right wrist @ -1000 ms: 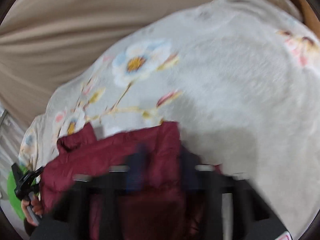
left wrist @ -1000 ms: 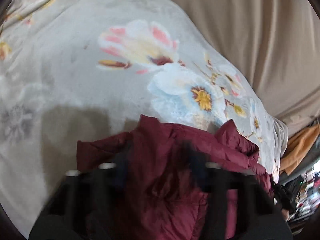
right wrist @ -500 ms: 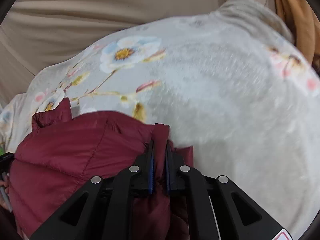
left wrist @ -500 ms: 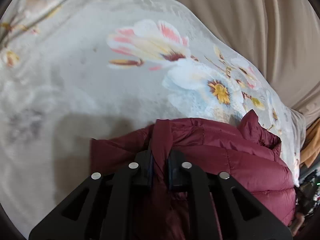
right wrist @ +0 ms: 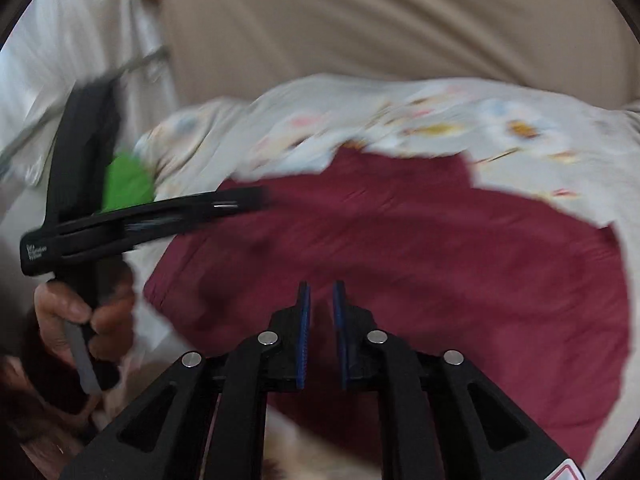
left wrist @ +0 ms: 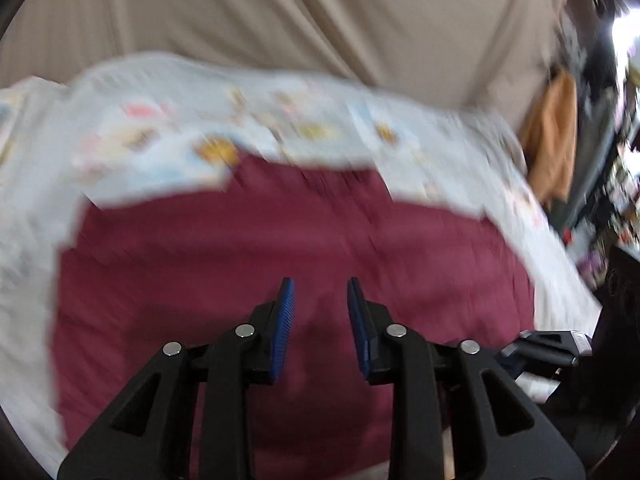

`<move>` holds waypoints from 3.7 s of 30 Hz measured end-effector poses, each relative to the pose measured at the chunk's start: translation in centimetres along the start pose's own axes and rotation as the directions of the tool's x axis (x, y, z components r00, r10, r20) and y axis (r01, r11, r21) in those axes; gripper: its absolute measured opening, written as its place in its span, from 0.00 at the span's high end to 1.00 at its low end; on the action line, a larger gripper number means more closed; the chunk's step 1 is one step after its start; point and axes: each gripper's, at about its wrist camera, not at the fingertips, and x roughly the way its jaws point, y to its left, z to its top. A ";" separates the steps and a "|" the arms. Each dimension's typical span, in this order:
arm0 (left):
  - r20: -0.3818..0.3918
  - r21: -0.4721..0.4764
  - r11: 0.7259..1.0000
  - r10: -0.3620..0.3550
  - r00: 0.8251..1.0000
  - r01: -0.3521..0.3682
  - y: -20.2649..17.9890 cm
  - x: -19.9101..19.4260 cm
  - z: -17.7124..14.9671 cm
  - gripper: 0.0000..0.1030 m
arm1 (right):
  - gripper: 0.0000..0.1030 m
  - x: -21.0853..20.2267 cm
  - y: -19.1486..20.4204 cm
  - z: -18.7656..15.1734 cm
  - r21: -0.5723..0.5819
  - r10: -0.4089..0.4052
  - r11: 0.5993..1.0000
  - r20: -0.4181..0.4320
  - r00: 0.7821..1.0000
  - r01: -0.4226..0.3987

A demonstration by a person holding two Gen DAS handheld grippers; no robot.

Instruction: Fold large clothes

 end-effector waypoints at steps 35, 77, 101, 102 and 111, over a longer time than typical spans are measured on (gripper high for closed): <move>0.029 -0.287 0.918 0.296 0.955 -0.275 16.0 4.1 3.2 0.50 | 1.00 1.8 -19.2 2.0 0.288 -0.404 0.869 -0.059 0.913 0.403; 0.242 -0.050 0.938 -0.321 0.916 0.342 -5.8 -4.2 7.4 0.93 | 1.00 7.6 -12.6 6.5 0.264 0.030 0.965 -0.078 0.997 -0.009; 0.132 0.038 0.958 -0.287 0.949 0.285 -12.2 0.2 5.8 0.93 | 0.95 1.5 -13.0 -4.1 0.469 0.504 0.780 -0.078 0.860 -0.415; 0.116 0.045 0.958 -0.287 0.951 0.283 -12.5 0.8 5.7 0.93 | 0.93 -0.5 -14.0 -4.7 0.464 0.474 0.789 -0.044 0.879 -0.402; -0.094 0.119 0.961 -0.240 0.966 0.250 -17.7 9.5 2.2 0.92 | 0.92 -12.5 -22.3 -9.3 0.572 0.053 0.810 0.149 0.987 -0.130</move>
